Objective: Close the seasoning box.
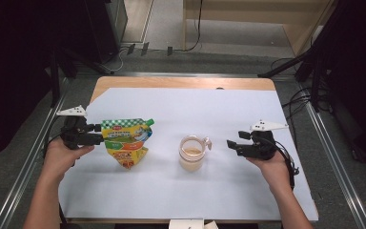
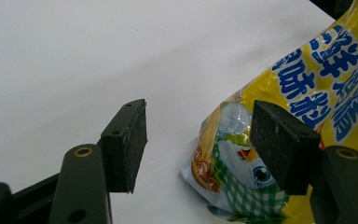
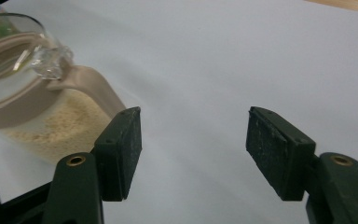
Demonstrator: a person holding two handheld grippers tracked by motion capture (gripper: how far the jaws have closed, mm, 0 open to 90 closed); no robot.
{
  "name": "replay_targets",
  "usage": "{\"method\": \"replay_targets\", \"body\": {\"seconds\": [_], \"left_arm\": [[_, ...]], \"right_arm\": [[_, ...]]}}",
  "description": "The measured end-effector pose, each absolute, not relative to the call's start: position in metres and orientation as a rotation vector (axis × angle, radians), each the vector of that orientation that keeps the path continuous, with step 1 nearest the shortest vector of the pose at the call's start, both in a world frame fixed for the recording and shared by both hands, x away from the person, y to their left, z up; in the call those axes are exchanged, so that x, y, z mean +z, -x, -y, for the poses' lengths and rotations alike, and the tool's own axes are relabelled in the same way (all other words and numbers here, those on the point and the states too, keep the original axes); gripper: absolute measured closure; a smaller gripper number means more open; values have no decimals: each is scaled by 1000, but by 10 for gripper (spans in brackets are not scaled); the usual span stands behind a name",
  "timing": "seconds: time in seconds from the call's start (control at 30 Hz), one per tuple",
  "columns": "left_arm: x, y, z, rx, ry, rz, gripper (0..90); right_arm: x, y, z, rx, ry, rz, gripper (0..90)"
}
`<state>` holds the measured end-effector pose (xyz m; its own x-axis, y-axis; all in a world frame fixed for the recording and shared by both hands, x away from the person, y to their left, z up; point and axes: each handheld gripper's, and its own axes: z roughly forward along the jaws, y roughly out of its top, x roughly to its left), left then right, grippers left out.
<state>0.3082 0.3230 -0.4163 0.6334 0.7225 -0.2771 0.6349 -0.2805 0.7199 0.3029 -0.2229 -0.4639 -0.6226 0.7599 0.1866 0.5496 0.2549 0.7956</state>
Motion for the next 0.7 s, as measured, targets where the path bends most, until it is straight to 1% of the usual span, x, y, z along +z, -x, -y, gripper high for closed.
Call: {"method": "replay_targets", "body": {"seconds": [0.17, 0.6, 0.63, 0.7], "left_arm": [[-416, -308, -324, 133, -1994, -1063, 363], [-417, -309, -323, 127, -2003, -1063, 355], [-417, -309, -323, 126, -2001, -1063, 355], [-417, -309, -323, 127, -2001, -1065, 355]], "right_arm": [[-470, -306, 228, 1293, -1247, -2268, 315], [-476, -307, 229, 1244, -1271, -2251, 293], [-477, -308, 229, 1250, -1268, -2277, 253], [-477, -308, 229, 1253, -1270, -2287, 248]]}}
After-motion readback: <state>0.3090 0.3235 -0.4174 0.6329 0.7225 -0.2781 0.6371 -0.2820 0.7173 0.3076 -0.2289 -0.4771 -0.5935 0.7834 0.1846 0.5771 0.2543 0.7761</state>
